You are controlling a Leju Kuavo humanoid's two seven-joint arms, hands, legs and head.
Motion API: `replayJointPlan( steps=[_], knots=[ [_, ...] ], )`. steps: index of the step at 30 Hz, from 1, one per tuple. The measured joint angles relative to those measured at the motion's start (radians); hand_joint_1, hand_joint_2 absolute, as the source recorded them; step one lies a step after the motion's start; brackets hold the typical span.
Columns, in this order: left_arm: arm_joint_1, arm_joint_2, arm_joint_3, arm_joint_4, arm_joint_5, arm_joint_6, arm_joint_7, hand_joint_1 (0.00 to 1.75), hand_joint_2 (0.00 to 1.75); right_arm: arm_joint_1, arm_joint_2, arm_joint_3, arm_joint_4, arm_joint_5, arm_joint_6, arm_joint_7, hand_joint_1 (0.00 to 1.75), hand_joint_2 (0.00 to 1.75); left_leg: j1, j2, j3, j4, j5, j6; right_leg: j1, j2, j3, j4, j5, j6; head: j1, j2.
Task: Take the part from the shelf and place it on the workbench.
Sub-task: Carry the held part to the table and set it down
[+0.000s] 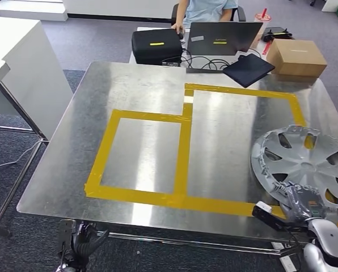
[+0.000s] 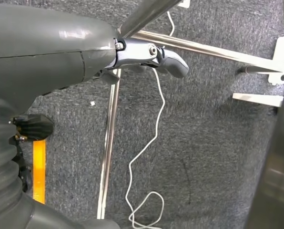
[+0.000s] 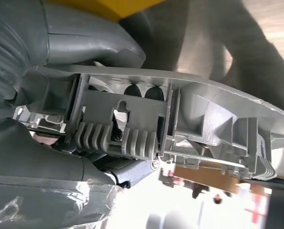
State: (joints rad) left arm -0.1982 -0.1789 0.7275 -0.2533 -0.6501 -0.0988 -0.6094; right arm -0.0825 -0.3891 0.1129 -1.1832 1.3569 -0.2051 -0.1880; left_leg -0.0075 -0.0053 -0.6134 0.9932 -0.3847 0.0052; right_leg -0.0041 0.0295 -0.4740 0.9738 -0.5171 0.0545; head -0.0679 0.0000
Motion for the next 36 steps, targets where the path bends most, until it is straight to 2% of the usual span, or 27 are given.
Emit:
replayJointPlan(
  steps=[5, 10, 22, 36],
  knots=[
    [-0.002, -0.003, -0.005, 0.0, -0.001, -0.002, 0.002, 0.0, 1.75, -0.066, 0.017, 0.125, 0.021, 0.003, 0.017, 0.009, 1.75, 1.75, 0.002, 0.001, 0.0, 0.0, 0.002, -0.002, 0.002, 0.0, 0.0, 0.0, 0.001, -0.002, 0.0, 0.0],
    [-0.003, -0.005, -0.007, 0.0, -0.001, -0.004, 0.002, 0.0, 1.75, -0.099, 0.025, 0.196, 0.031, 0.002, 0.024, 0.011, 1.75, 1.75, 0.003, 0.001, 0.0, 0.0, 0.003, -0.002, 0.003, 0.0, 0.0, 0.0, 0.003, -0.002, 0.0, 0.0],
    [-0.003, -0.005, -0.011, 0.0, 0.001, -0.01, 0.002, 0.0, 1.75, -0.137, 0.028, 0.271, 0.048, -0.015, 0.024, 0.012, 1.75, 1.75, 0.004, 0.001, 0.001, 0.0, 0.003, -0.002, 0.004, 0.0, 0.0, 0.0, 0.004, -0.002, 0.0, 0.0],
    [-0.003, -0.005, -0.012, 0.0, 0.008, -0.025, -0.022, 0.0, 1.75, -0.14, 0.027, 0.289, 0.049, -0.04, 0.026, 0.028, 1.75, 1.75, 0.005, 0.001, 0.001, 0.0, 0.003, -0.003, 0.004, 0.0, 0.0, 0.0, 0.004, -0.002, 0.0, 0.0]
  ],
)
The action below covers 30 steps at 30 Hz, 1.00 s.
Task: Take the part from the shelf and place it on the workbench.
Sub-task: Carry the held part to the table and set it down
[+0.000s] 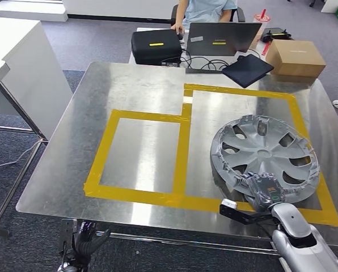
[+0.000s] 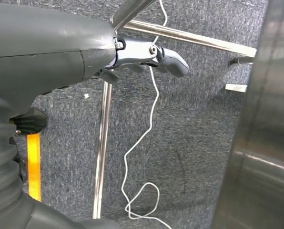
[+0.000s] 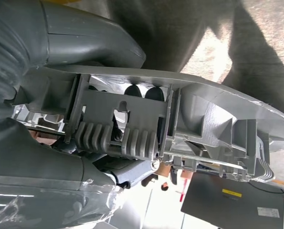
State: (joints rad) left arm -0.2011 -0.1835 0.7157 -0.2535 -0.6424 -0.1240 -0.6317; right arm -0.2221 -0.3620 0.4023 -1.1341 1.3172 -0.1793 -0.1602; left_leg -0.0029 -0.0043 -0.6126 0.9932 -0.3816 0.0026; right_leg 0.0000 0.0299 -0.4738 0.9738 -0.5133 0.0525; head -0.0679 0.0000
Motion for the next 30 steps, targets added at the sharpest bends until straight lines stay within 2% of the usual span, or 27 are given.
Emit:
replayJointPlan(
  steps=[1, 2, 4, 5, 6, 8, 18, 22, 25, 26, 27, 28, 30],
  knots=[
    [0.0, 0.0, 0.0, 0.0, 0.0, 0.0, 0.0, 0.0, 1.75, 0.0, 0.0, 0.0, 0.0, 0.0, 0.0, 0.0, 1.75, 1.75, 0.0, 0.0, 0.0, 0.0, 0.0, 0.0, 0.0, 0.0, 0.0, 0.0, 0.0, 0.0, 0.0, 0.0],
    [0.0, 0.0, 0.0, 0.0, -0.001, 0.002, 0.0, 0.0, 1.75, 0.0, 0.0, 0.0, 0.0, 0.0, 0.0, 0.0, 1.65, 1.75, 0.0, 0.0, 0.0, 0.0, 0.0, 0.0, 0.0, 0.0, 0.0, 0.0, 0.0, 0.0, 0.0, 0.0],
    [0.0, 0.0, -0.001, 0.0, -0.006, 0.01, -0.002, 0.0, 1.75, 0.0, 0.0, 0.001, 0.0, 0.0, 0.001, 0.001, 0.79, 1.75, 0.0, 0.0, 0.0, 0.0, 0.0, 0.0, 0.0, 0.0, 0.0, 0.0, 0.0, 0.0, 0.0, 0.0],
    [0.0, 0.0, -0.001, 0.0, -0.009, 0.015, -0.004, 0.0, 1.31, 0.0, 0.0, 0.002, 0.0, 0.0, 0.004, 0.001, 0.35, 1.75, 0.0, 0.0, 0.0, 0.0, 0.0, 0.0, 0.0, 0.0, 0.0, 0.0, 0.0, 0.0, 0.0, 0.0],
    [0.0, 0.001, -0.002, 0.0, -0.01, 0.019, -0.006, 0.0, 0.87, 0.001, 0.0, 0.003, 0.0, 0.0, 0.007, 0.002, 0.01, 1.75, 0.0, 0.0, 0.0, 0.0, 0.0, 0.0, 0.0, 0.0, 0.0, 0.0, 0.0, 0.0, 0.0, 0.0],
    [-0.001, 0.001, -0.002, 0.0, -0.01, 0.023, -0.008, 0.0, 0.0, 0.001, 0.0, 0.007, -0.001, -0.001, 0.015, 0.004, 0.0, 1.75, 0.001, 0.0, 0.0, 0.0, 0.0, 0.0, 0.001, 0.0, 0.0, 0.0, 0.0, 0.0, 0.0, 0.0],
    [-0.001, 0.002, -0.002, 0.0, 0.0, 0.03, -0.01, 0.0, 0.0, 0.018, -0.001, 0.008, -0.043, -0.038, 0.02, 0.019, 0.0, 1.75, -0.003, -0.001, 0.0, 0.001, -0.002, 0.004, -0.003, -0.002, 0.003, -0.003, 0.0, 0.004, 0.0, 0.0],
    [0.001, 0.003, -0.001, 0.0, 0.002, 0.029, -0.012, 0.0, 0.0, 0.031, -0.003, 0.006, -0.074, -0.047, 0.023, 0.022, 0.0, 1.75, -0.009, -0.002, 0.0, 0.003, -0.007, 0.012, -0.009, -0.002, 0.005, -0.005, -0.002, 0.012, 0.0, 0.0],
    [0.004, 0.003, -0.001, 0.0, 0.005, 0.029, -0.015, 0.0, 0.0, 0.041, -0.009, 0.003, -0.101, -0.053, 0.028, 0.026, 0.0, 1.75, -0.01, -0.001, 0.001, -0.004, -0.001, 0.024, -0.012, -0.004, 0.007, -0.007, -0.001, 0.023, -0.001, 0.0],
    [0.004, 0.003, -0.001, 0.0, 0.007, 0.029, -0.016, 0.0, 0.0, 0.045, -0.012, 0.003, -0.112, -0.055, 0.03, 0.028, 0.0, 1.75, -0.008, 0.0, 0.001, -0.009, 0.003, 0.028, -0.011, -0.007, 0.002, 0.004, -0.011, 0.026, 0.0, 0.0],
    [0.004, 0.003, -0.001, 0.0, 0.009, 0.028, -0.016, 0.0, 0.0, 0.051, -0.014, 0.003, -0.122, -0.057, 0.031, 0.031, 0.0, 1.75, -0.005, 0.001, 0.001, -0.015, 0.007, 0.032, -0.01, -0.01, -0.011, 0.034, -0.034, 0.027, 0.002, 0.0],
    [0.003, 0.003, -0.001, 0.0, 0.011, 0.028, -0.016, 0.0, 0.0, 0.058, -0.016, 0.003, -0.134, -0.061, 0.033, 0.033, 0.0, 1.75, -0.003, 0.001, -0.001, -0.017, 0.01, 0.034, -0.01, -0.015, -0.036, 0.087, -0.068, 0.027, 0.003, 0.0],
    [0.003, 0.005, -0.001, 0.0, 0.016, 0.027, -0.016, 0.0, 0.0, 0.078, -0.018, 0.002, -0.164, -0.072, 0.034, 0.037, 0.0, 1.75, -0.003, 0.001, -0.007, -0.018, 0.012, 0.035, -0.01, -0.019, -0.104, 0.228, -0.138, 0.029, 0.006, 0.0]
  ],
)
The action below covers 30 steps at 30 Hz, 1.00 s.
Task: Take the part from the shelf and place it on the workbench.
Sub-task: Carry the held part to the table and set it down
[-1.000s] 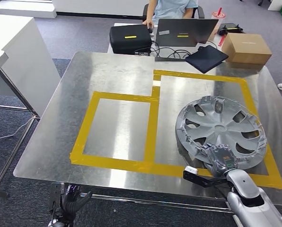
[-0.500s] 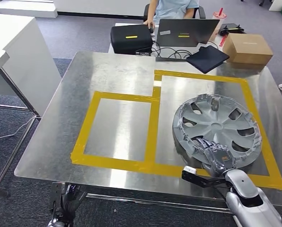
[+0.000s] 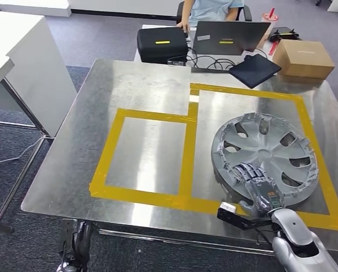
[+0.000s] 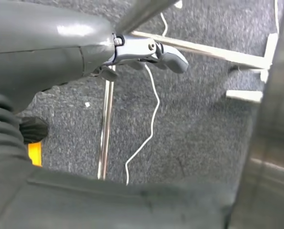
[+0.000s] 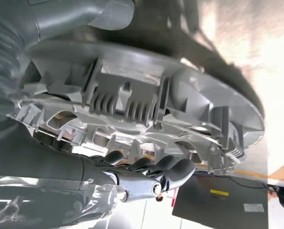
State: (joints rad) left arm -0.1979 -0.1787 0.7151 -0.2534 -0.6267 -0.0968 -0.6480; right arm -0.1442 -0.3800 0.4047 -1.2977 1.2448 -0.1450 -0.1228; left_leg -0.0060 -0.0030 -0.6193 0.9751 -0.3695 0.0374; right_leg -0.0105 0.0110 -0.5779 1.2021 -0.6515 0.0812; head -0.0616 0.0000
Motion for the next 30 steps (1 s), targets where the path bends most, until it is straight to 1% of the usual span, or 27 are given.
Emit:
replayJointPlan(
  steps=[1, 2, 3, 4, 5, 6, 7, 9, 10, 11, 12, 13, 14, 15, 16, 17, 18, 19, 21, 22, 23, 25, 26, 27, 28, 29, 30],
  knots=[
    [0.0, 0.001, 0.0, 0.0, 0.002, 0.0, 0.0, 0.0, 0.0, 0.011, 0.0, 0.0, -0.018, -0.007, 0.003, 0.002, 0.0, 1.75, 0.0, 0.0, -0.003, 0.0, 0.002, -0.001, 0.0, -0.001, -0.025, 0.049, -0.013, 0.001, 0.0, 0.0],
    [0.0, 0.002, 0.001, 0.0, 0.003, 0.0, 0.0, 0.0, 0.0, 0.022, -0.001, 0.0, -0.036, -0.013, 0.007, 0.004, 0.0, 1.75, 0.0, 0.0, -0.005, 0.0, 0.004, -0.003, -0.001, -0.001, -0.032, 0.062, -0.005, 0.001, 0.0, 0.0],
    [0.0, 0.002, 0.001, 0.0, 0.004, 0.0, 0.0, 0.0, 0.0, 0.032, -0.002, 0.001, -0.054, -0.021, 0.013, 0.006, 0.0, 1.75, 0.001, 0.0, -0.008, 0.001, 0.007, -0.006, -0.001, -0.002, -0.018, 0.032, 0.023, 0.0, 0.0, 0.0],
    [0.0, 0.003, 0.002, 0.0, 0.006, -0.001, 0.0, 0.0, 0.0, 0.041, -0.002, 0.001, -0.073, -0.031, 0.018, 0.006, 0.0, 1.75, 0.002, 0.0, -0.01, 0.002, 0.01, -0.01, -0.002, -0.003, 0.014, -0.035, 0.062, 0.0, 0.0, 0.0],
    [0.0, 0.003, 0.003, 0.0, 0.008, -0.001, -0.001, 0.0, 0.0, 0.051, -0.003, 0.001, -0.092, -0.042, 0.021, 0.005, 0.0, 1.75, 0.002, 0.0, -0.013, 0.003, 0.013, -0.015, -0.001, -0.006, 0.05, -0.109, 0.095, -0.002, 0.001, 0.0],
    [0.001, 0.004, 0.004, 0.0, 0.01, -0.001, -0.002, 0.0, 0.0, 0.062, -0.004, 0.0, -0.113, -0.055, 0.023, 0.003, 0.0, 1.75, 0.002, 0.0, -0.016, 0.005, 0.017, -0.021, 0.0, -0.006, 0.079, -0.166, 0.123, -0.006, 0.0, 0.0],
    [0.001, 0.005, 0.004, 0.0, 0.012, -0.001, -0.004, 0.0, 0.0, 0.075, -0.005, 0.0, -0.134, -0.067, 0.024, 0.001, 0.0, 1.75, 0.001, -0.001, -0.019, 0.007, 0.021, -0.027, 0.001, -0.007, 0.092, -0.201, 0.138, -0.01, 0.001, 0.0],
    [0.0, 0.006, 0.005, 0.0, 0.016, -0.002, -0.009, 0.0, 0.0, 0.101, -0.007, 0.0, -0.173, -0.083, 0.029, -0.001, 0.0, 1.75, 0.001, -0.002, -0.022, 0.007, 0.031, -0.04, 0.005, -0.004, 0.085, -0.205, 0.148, -0.022, 0.0, 0.0],
    [0.0, 0.007, 0.005, 0.0, 0.017, -0.002, -0.011, 0.0, 0.0, 0.113, -0.007, 0.0, -0.191, -0.087, 0.031, -0.001, 0.0, 1.75, 0.001, -0.003, -0.025, 0.008, 0.033, -0.047, 0.003, -0.004, 0.078, -0.206, 0.151, -0.03, 0.001, 0.0],
    [0.0, 0.009, 0.006, 0.0, 0.018, -0.002, -0.012, 0.0, 0.0, 0.122, -0.008, 0.0, -0.206, -0.09, 0.033, 0.0, 0.0, 1.75, 0.002, -0.003, -0.031, 0.014, 0.022, -0.053, 0.001, -0.004, 0.074, -0.206, 0.158, -0.038, -0.001, 0.0],
    [-0.001, 0.01, 0.006, 0.0, 0.018, -0.002, -0.013, 0.0, 0.0, 0.129, -0.008, 0.0, -0.22, -0.091, 0.034, 0.0, 0.0, 1.75, 0.003, -0.003, -0.042, 0.037, -0.005, -0.06, -0.001, -0.004, 0.068, -0.208, 0.166, -0.047, -0.002, 0.0],
    [-0.001, 0.011, 0.006, 0.0, 0.018, -0.002, -0.013, 0.0, 0.0, 0.135, -0.008, 0.0, -0.23, -0.092, 0.034, 0.001, 0.0, 1.75, 0.005, -0.003, -0.059, 0.081, -0.046, -0.066, -0.003, -0.005, 0.061, -0.208, 0.176, -0.053, -0.004, 0.0],
    [-0.002, 0.011, 0.006, 0.0, 0.019, -0.002, -0.013, 0.0, 0.0, 0.14, -0.008, 0.0, -0.238, -0.092, 0.034, 0.001, 0.0, 1.75, 0.006, -0.003, -0.082, 0.145, -0.095, -0.071, -0.004, -0.005, 0.051, -0.208, 0.185, -0.056, -0.007, 0.0],
    [-0.003, 0.011, 0.006, 0.0, 0.019, -0.002, -0.013, 0.0, 0.0, 0.145, -0.008, 0.0, -0.245, -0.092, 0.034, 0.002, 0.0, 1.75, 0.008, -0.002, -0.104, 0.214, -0.137, -0.075, -0.004, -0.005, 0.039, -0.207, 0.193, -0.058, -0.008, 0.0],
    [-0.003, 0.011, 0.006, 0.0, 0.019, -0.002, -0.013, 0.0, 0.0, 0.151, -0.008, 0.0, -0.249, -0.092, 0.034, 0.002, 0.0, 1.75, 0.01, -0.002, -0.117, 0.27, -0.163, -0.078, -0.004, -0.005, 0.028, -0.207, 0.201, -0.057, -0.009, 0.0],
    [-0.003, 0.011, 0.006, 0.0, 0.019, -0.002, -0.013, 0.0, 0.0, 0.155, -0.008, 0.0, -0.253, -0.092, 0.035, 0.002, 0.0, 1.75, 0.011, -0.002, -0.115, 0.295, -0.17, -0.08, -0.005, -0.005, 0.018, -0.206, 0.207, -0.055, -0.009, 0.0],
    [-0.003, 0.012, 0.006, 0.0, 0.019, -0.002, -0.013, 0.0, 0.0, 0.159, -0.008, 0.0, -0.256, -0.092, 0.035, 0.002, 0.0, 1.75, 0.013, -0.002, -0.094, 0.28, -0.158, -0.081, -0.006, -0.005, 0.009, -0.205, 0.213, -0.053, -0.009, 0.0],
    [-0.004, 0.012, 0.007, 0.0, 0.019, -0.002, -0.013, 0.0, 0.0, 0.161, -0.008, 0.0, -0.259, -0.092, 0.034, 0.002, 0.0, 1.75, 0.014, -0.002, -0.053, 0.228, -0.136, -0.081, -0.007, -0.005, 0.002, -0.205, 0.219, -0.049, -0.01, 0.0],
    [-0.007, 0.013, 0.007, 0.0, 0.019, -0.002, -0.014, 0.0, 0.0, 0.163, -0.009, -0.002, -0.266, -0.097, 0.034, 0.001, 0.0, 1.75, 0.017, -0.004, 0.043, 0.09, -0.099, -0.081, -0.009, -0.005, -0.008, -0.202, 0.227, -0.038, -0.012, 0.0],
    [-0.009, 0.013, 0.008, 0.0, 0.02, -0.002, -0.014, 0.0, 0.0, 0.163, -0.01, -0.002, -0.271, -0.104, 0.033, -0.002, 0.0, 1.75, 0.017, -0.006, 0.073, 0.042, -0.091, -0.079, -0.008, -0.005, -0.012, -0.202, 0.232, -0.032, -0.013, 0.0],
    [-0.01, 0.012, 0.008, 0.0, 0.021, -0.002, -0.015, 0.0, 0.0, 0.165, -0.01, -0.003, -0.278, -0.113, 0.032, -0.005, 0.0, 1.75, 0.016, -0.008, 0.085, 0.017, -0.09, -0.074, -0.007, -0.004, -0.015, -0.201, 0.237, -0.026, -0.014, 0.0],
    [-0.011, 0.012, 0.008, 0.0, 0.023, -0.002, -0.016, 0.0, 0.0, 0.175, -0.011, -0.003, -0.297, -0.135, 0.029, -0.012, 0.0, 1.75, 0.014, -0.01, 0.078, 0.012, -0.085, -0.058, -0.008, -0.003, -0.02, -0.203, 0.248, -0.012, -0.012, 0.0],
    [-0.011, 0.012, 0.009, 0.0, 0.026, -0.002, -0.018, 0.0, 0.0, 0.184, -0.011, -0.003, -0.309, -0.144, 0.028, -0.014, 0.0, 1.31, 0.014, -0.009, 0.073, 0.011, -0.081, -0.048, -0.009, -0.004, -0.026, -0.198, 0.241, -0.007, -0.011, 0.0],
    [-0.011, 0.013, 0.01, 0.0, 0.029, -0.002, -0.019, 0.0, 0.0, 0.194, -0.011, -0.002, -0.321, -0.152, 0.026, -0.015, 0.0, 0.87, 0.014, -0.008, 0.068, 0.01, -0.074, -0.038, -0.01, -0.004, -0.036, -0.179, 0.22, -0.004, -0.009, 0.0],
    [-0.011, 0.014, 0.01, 0.0, 0.032, -0.002, -0.021, 0.0, 0.0, 0.204, -0.011, -0.001, -0.334, -0.159, 0.023, -0.015, 0.0, 0.44, 0.014, -0.007, 0.06, 0.008, -0.066, -0.029, -0.011, -0.005, -0.053, -0.138, 0.184, -0.002, -0.006, 0.0],
    [-0.011, 0.015, 0.012, 0.0, 0.036, -0.002, -0.023, 0.0, 0.0, 0.214, -0.01, 0.0, -0.346, -0.166, 0.017, -0.015, 0.0, 0.0, 0.012, -0.007, 0.051, 0.008, -0.058, -0.022, -0.011, -0.006, -0.074, -0.076, 0.137, -0.001, -0.003, 0.0],
    [-0.01, 0.016, 0.013, 0.0, 0.038, -0.002, -0.024, 0.0, 0.0, 0.223, -0.009, 0.001, -0.358, -0.172, 0.009, -0.013, 0.0, 0.0, 0.009, -0.007, 0.041, 0.009, -0.05, -0.018, -0.01, -0.006, -0.095, -0.006, 0.093, -0.001, 0.0, 0.0]
  ],
)
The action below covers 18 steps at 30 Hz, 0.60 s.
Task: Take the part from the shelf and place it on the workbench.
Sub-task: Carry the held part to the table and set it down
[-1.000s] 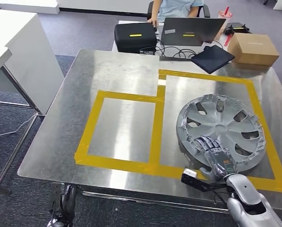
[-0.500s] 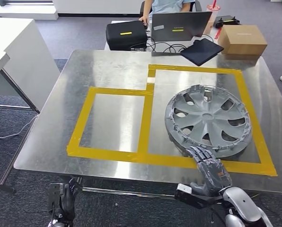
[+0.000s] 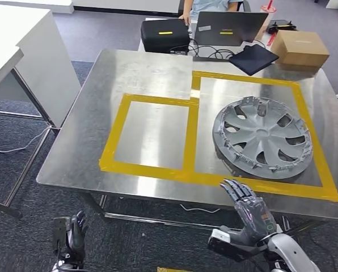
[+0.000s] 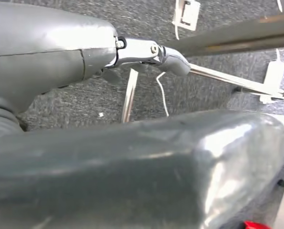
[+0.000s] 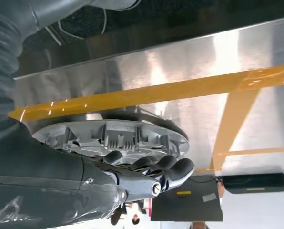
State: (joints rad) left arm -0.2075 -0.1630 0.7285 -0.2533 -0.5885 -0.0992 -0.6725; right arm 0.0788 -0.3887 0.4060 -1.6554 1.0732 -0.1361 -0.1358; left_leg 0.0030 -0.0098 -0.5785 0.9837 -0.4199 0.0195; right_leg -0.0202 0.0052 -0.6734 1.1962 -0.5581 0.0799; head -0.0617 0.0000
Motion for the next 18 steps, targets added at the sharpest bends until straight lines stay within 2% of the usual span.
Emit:
replayJointPlan(
  steps=[1, 2, 3, 4, 5, 6, 7, 8, 9, 11, 12, 13, 15, 16, 17, 18],
  knots=[
    [0.001, 0.0, 0.002, 0.0, 0.002, 0.0, -0.001, 0.0, 0.0, 0.01, 0.002, 0.001, -0.011, -0.005, -0.01, 0.002, 0.0, 0.0, -0.003, 0.0, -0.011, 0.0, 0.008, 0.002, 0.001, 0.0, -0.015, 0.061, -0.029, -0.001, 0.002, 0.0],
    [0.003, 0.0, 0.004, 0.0, 0.003, 0.0, -0.001, 0.0, 0.0, 0.022, 0.004, 0.003, -0.022, -0.009, -0.02, 0.004, 0.0, 0.0, -0.006, 0.0, -0.022, 0.001, 0.017, 0.003, 0.003, 0.0, -0.016, 0.092, -0.038, -0.003, 0.002, 0.0],
    [0.005, 0.001, 0.007, 0.0, 0.005, 0.0, -0.002, 0.0, 0.0, 0.034, 0.007, 0.004, -0.033, -0.014, -0.032, 0.005, 0.0, 0.0, -0.009, 0.0, -0.033, 0.001, 0.026, 0.004, 0.006, 0.0, 0.002, 0.087, -0.027, -0.007, 0.002, 0.0],
    [0.007, 0.001, 0.009, 0.0, 0.008, 0.0, -0.002, 0.0, 0.0, 0.045, 0.009, 0.006, -0.045, -0.017, -0.044, 0.006, 0.0, 0.0, -0.011, 0.0, -0.044, 0.002, 0.034, 0.004, 0.009, 0.0, 0.038, 0.045, -0.002, -0.013, 0.002, 0.0],
    [0.008, 0.002, 0.011, 0.0, 0.01, 0.0, -0.003, 0.0, 0.0, 0.055, 0.01, 0.006, -0.058, -0.019, -0.056, 0.006, 0.0, 0.0, -0.013, 0.0, -0.053, 0.002, 0.043, 0.003, 0.012, 0.0, 0.089, -0.022, 0.023, -0.02, 0.002, 0.0],
    [0.008, 0.002, 0.013, 0.0, 0.012, 0.001, -0.003, 0.0, 0.0, 0.062, 0.012, 0.007, -0.07, -0.02, -0.067, 0.006, 0.0, 0.0, -0.016, 0.0, -0.06, 0.002, 0.051, 0.0, 0.016, -0.001, 0.141, -0.099, 0.033, -0.027, 0.002, 0.0],
    [0.009, 0.003, 0.014, 0.0, 0.013, 0.001, -0.003, 0.0, 0.0, 0.068, 0.013, 0.008, -0.081, -0.021, -0.079, 0.006, 0.0, 0.0, -0.017, 0.0, -0.066, 0.002, 0.059, -0.004, 0.02, -0.002, 0.179, -0.157, 0.037, -0.032, 0.001, 0.0],
    [0.009, 0.003, 0.014, 0.0, 0.014, 0.002, -0.004, 0.0, 0.0, 0.075, 0.014, 0.009, -0.092, -0.021, -0.091, 0.006, 0.0, 0.0, -0.017, 0.001, -0.07, 0.003, 0.067, -0.009, 0.023, -0.003, 0.198, -0.194, 0.033, -0.035, 0.0, 0.0],
    [0.009, 0.003, 0.015, 0.0, 0.014, 0.003, -0.004, 0.0, 0.0, 0.084, 0.015, 0.01, -0.103, -0.022, -0.103, 0.005, 0.0, 0.0, -0.017, 0.002, -0.072, 0.002, 0.075, -0.015, 0.026, -0.003, 0.201, -0.209, 0.031, -0.037, -0.001, 0.0],
    [0.012, 0.005, 0.017, 0.0, 0.017, 0.004, -0.004, 0.0, 0.0, 0.11, 0.019, 0.012, -0.122, -0.022, -0.127, 0.005, 0.0, 0.0, -0.015, 0.002, -0.077, 0.001, 0.083, -0.027, 0.026, -0.005, 0.186, -0.211, 0.048, -0.045, 0.001, 0.0],
    [0.014, 0.006, 0.018, 0.0, 0.019, 0.005, -0.004, 0.0, 0.0, 0.123, 0.021, 0.015, -0.131, -0.023, -0.141, 0.005, 0.0, 0.0, -0.014, 0.002, -0.084, 0.013, 0.065, -0.034, 0.024, -0.006, 0.18, -0.212, 0.06, -0.052, 0.001, 0.0],
    [0.016, 0.007, 0.02, 0.0, 0.021, 0.006, -0.004, 0.0, 0.0, 0.134, 0.023, 0.018, -0.14, -0.023, -0.155, 0.006, 0.0, 0.0, -0.012, 0.002, -0.096, 0.043, 0.026, -0.043, 0.021, -0.007, 0.171, -0.215, 0.073, -0.059, -0.001, 0.0],
    [0.017, 0.007, 0.023, 0.0, 0.023, 0.008, -0.004, 0.0, 0.0, 0.156, 0.029, 0.022, -0.156, -0.024, -0.186, 0.009, 0.0, 0.0, -0.006, 0.002, -0.128, 0.158, -0.082, -0.058, 0.018, -0.008, 0.146, -0.215, 0.098, -0.066, -0.006, 0.0],
    [0.017, 0.007, 0.025, 0.0, 0.023, 0.009, -0.004, 0.0, 0.0, 0.168, 0.031, 0.023, -0.162, -0.025, -0.2, 0.011, 0.0, 0.0, -0.002, 0.002, -0.14, 0.221, -0.119, -0.063, 0.017, -0.009, 0.131, -0.214, 0.109, -0.066, -0.008, 0.0],
    [0.018, 0.007, 0.027, 0.0, 0.024, 0.011, -0.005, 0.0, 0.0, 0.179, 0.034, 0.025, -0.167, -0.025, -0.213, 0.013, 0.0, 0.0, 0.001, 0.002, -0.142, 0.265, -0.133, -0.068, 0.016, -0.009, 0.116, -0.214, 0.12, -0.065, -0.008, 0.0],
    [0.018, 0.007, 0.029, 0.0, 0.024, 0.013, -0.005, 0.0, 0.0, 0.19, 0.036, 0.027, -0.171, -0.025, -0.225, 0.014, 0.0, 0.0, 0.003, 0.002, -0.13, 0.28, -0.125, -0.071, 0.015, -0.009, 0.101, -0.213, 0.13, -0.062, -0.008, 0.0]
  ],
)
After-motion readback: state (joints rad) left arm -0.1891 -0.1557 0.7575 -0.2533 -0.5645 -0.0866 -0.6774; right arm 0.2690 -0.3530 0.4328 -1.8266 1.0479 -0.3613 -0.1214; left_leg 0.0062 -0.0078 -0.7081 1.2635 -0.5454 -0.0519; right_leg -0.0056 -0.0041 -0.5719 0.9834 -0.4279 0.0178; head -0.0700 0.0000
